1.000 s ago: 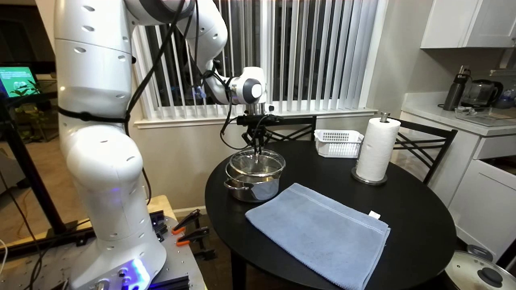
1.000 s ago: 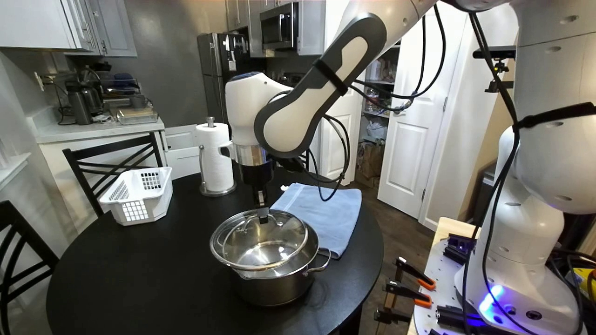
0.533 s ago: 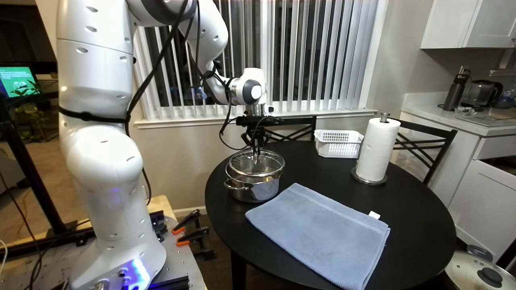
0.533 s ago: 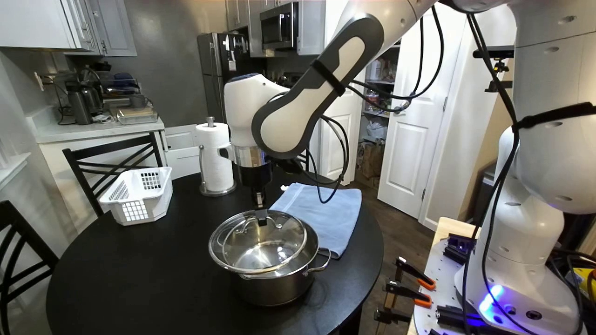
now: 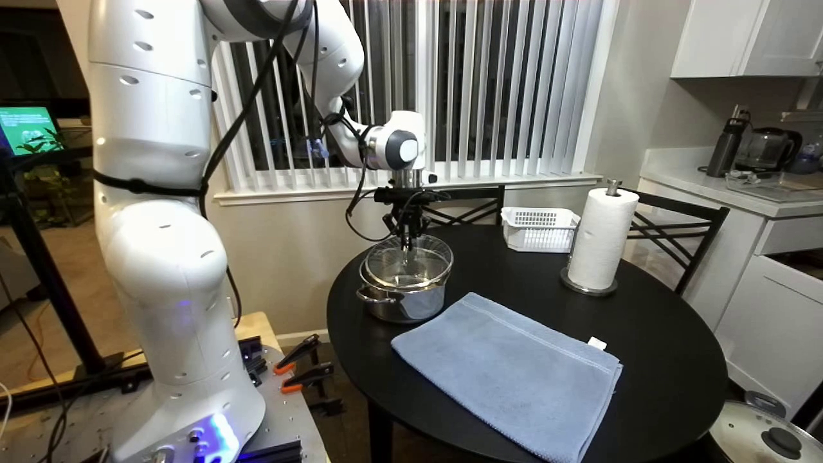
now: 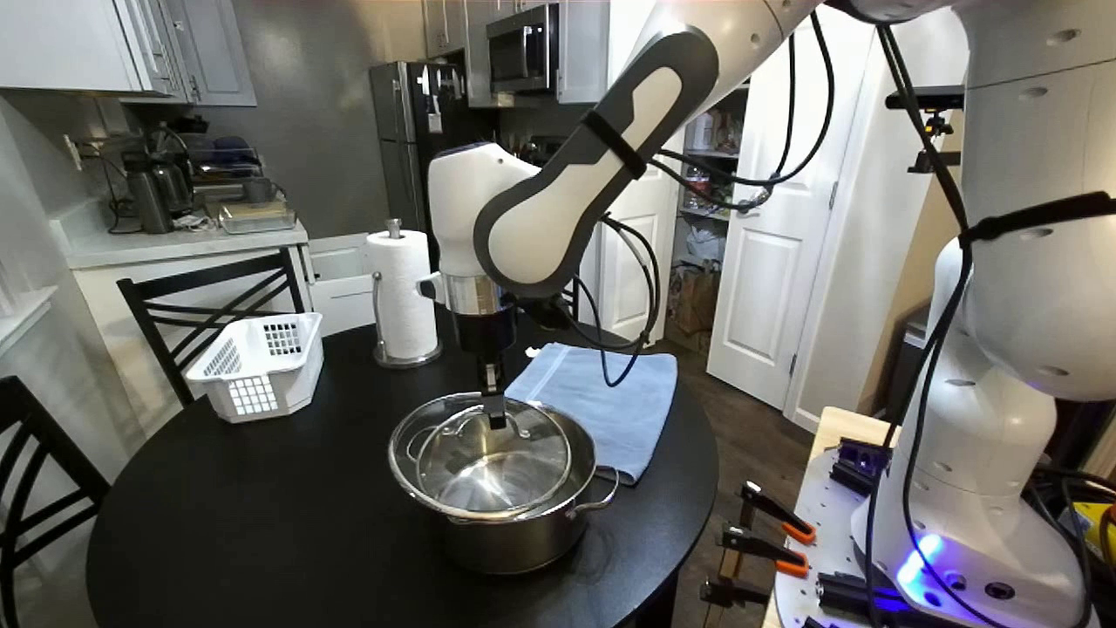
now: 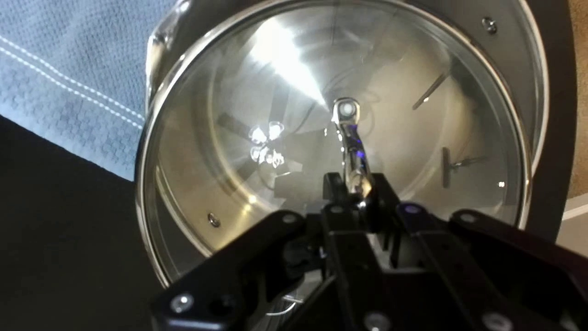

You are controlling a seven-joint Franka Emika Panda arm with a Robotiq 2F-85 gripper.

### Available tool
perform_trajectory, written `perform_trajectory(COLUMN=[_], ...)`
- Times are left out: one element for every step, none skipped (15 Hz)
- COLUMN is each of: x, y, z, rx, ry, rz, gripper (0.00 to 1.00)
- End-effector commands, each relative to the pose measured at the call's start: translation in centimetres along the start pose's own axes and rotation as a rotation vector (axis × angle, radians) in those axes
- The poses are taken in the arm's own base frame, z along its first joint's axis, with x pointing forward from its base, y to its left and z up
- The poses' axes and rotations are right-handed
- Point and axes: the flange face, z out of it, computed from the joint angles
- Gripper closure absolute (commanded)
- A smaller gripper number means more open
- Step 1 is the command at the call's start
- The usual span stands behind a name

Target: Put the lid on the pot

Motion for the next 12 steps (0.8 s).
perform_trajectory(x=[-2.3, -2.5, -2.6, -2.7, -2.9, -3.0, -3.0, -3.1, -3.1, -3.1, -3.2, -3.2], y=[-0.4, -0.5, -0.6, -0.7, -0.9, -1.0, -1.2, -1.4, -1.6, -1.9, -2.1, -2.2], z=[0.5, 0.3, 0.0, -0.2, -0.5, -0.7, -0.9, -1.2, -1.3, -1.5, -1.7, -2.0], rx=[0.031, 0.027, 0.02, 0.012, 0.003, -0.001, -0.006, -0.014, -0.019, -0.021, -0.021, -0.02], ry=[-0.006, -0.01, -0.016, -0.018, -0.023, -0.029, -0.034, -0.041, -0.046, -0.056, -0.067, -0.077], rz=[0.034, 0.04, 0.042, 0.043, 0.044, 0.044, 0.045, 0.043, 0.041, 0.038, 0.036, 0.031], gripper=[0.96, 0.96, 0.96, 0.96, 0.96, 0.96, 0.96, 0.96, 0.96, 0.96, 0.96, 0.96])
